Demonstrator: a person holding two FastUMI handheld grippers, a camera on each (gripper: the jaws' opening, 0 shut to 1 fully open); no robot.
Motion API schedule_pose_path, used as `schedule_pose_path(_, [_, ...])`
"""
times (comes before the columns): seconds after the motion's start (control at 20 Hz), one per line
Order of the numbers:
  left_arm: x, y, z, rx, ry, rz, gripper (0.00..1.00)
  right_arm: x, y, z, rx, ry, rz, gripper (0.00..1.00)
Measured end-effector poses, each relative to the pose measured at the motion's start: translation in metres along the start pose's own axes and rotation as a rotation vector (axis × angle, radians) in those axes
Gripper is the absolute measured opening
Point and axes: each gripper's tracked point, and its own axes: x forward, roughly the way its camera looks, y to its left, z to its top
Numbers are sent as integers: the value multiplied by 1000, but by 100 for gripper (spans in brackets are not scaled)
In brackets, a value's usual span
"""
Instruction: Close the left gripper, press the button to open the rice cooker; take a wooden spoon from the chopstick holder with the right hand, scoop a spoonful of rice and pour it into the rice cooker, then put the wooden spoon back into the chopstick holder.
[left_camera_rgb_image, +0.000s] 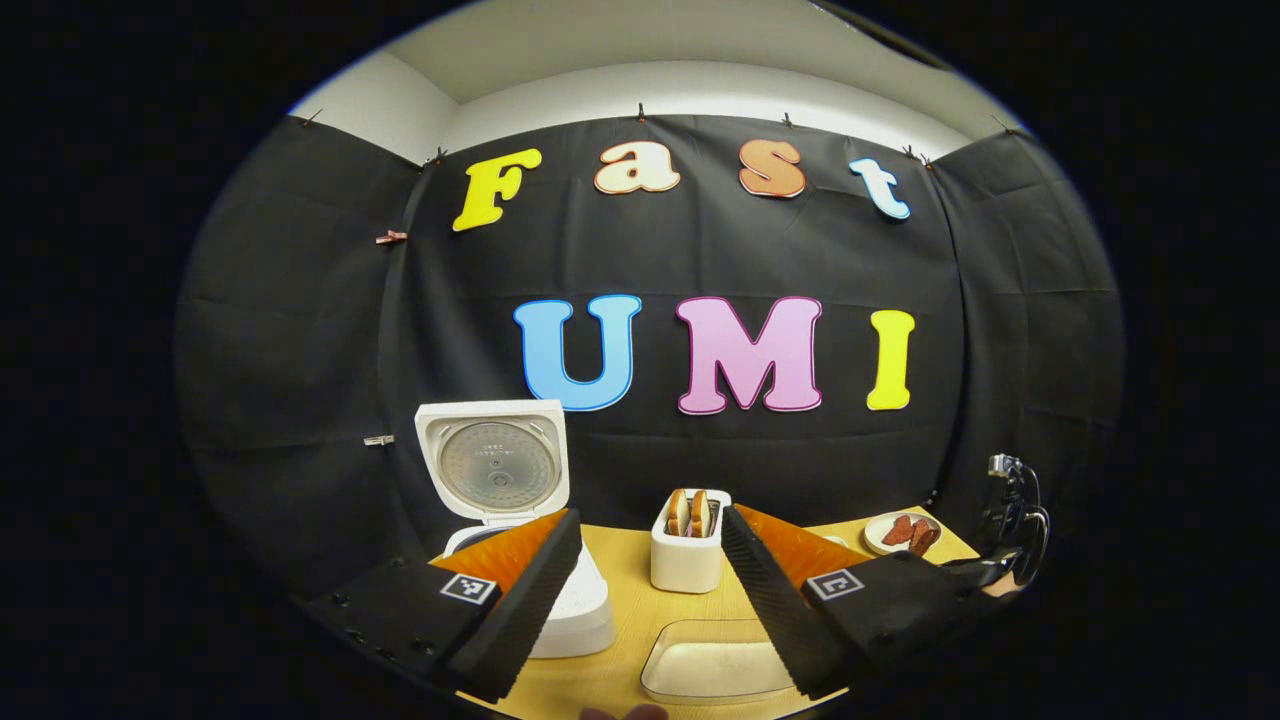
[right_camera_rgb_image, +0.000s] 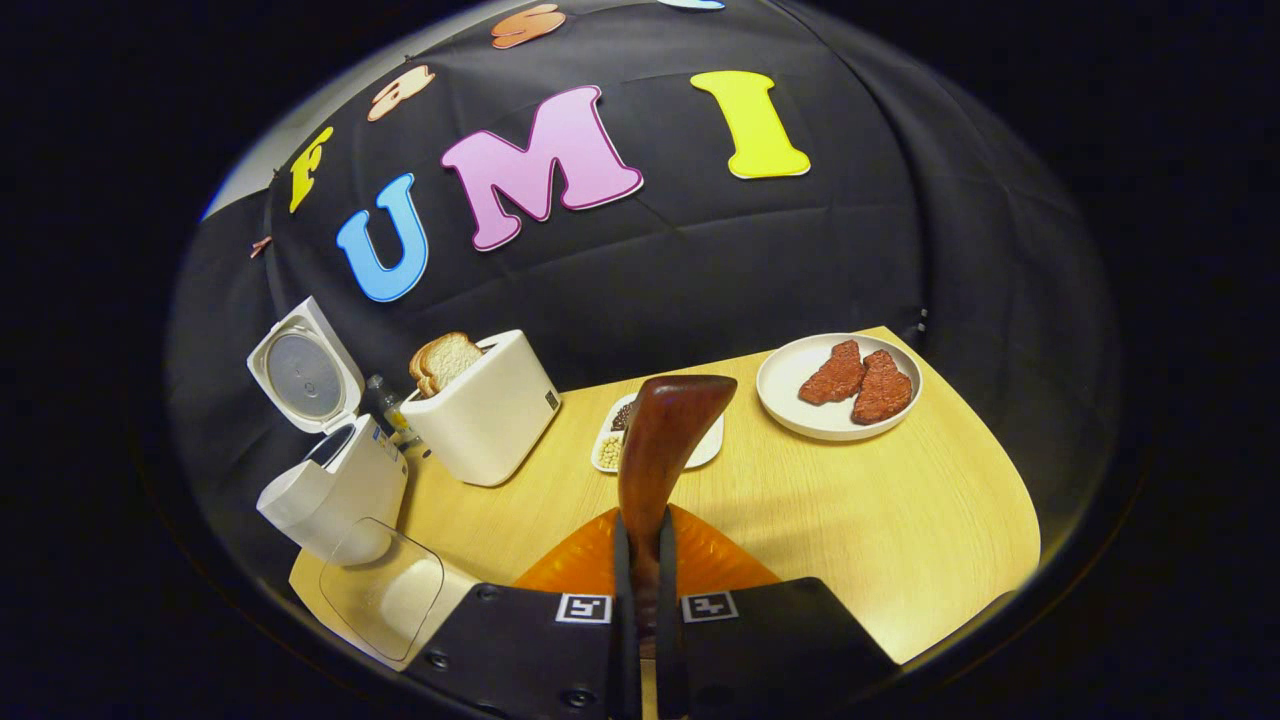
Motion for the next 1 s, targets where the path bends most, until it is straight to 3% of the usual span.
schedule_pose_path(0.25, [-1, 13, -1, -26, 6, -7, 96, -12, 10, 24, -17, -57, 14, 10])
schedule_pose_path(0.55, [-5, 33, -1, -37, 7, -23, 96, -36, 50, 56, -141, -128, 30, 11])
schedule_pose_path(0.8, [-9, 54, -4, -37, 10, -36, 97, -63, 117, 76, -169, -187, 100, 11])
schedule_pose_path(1.0, [-14, 72, -7, -36, 19, -47, 97, -70, 174, 60, -214, -176, 161, 11])
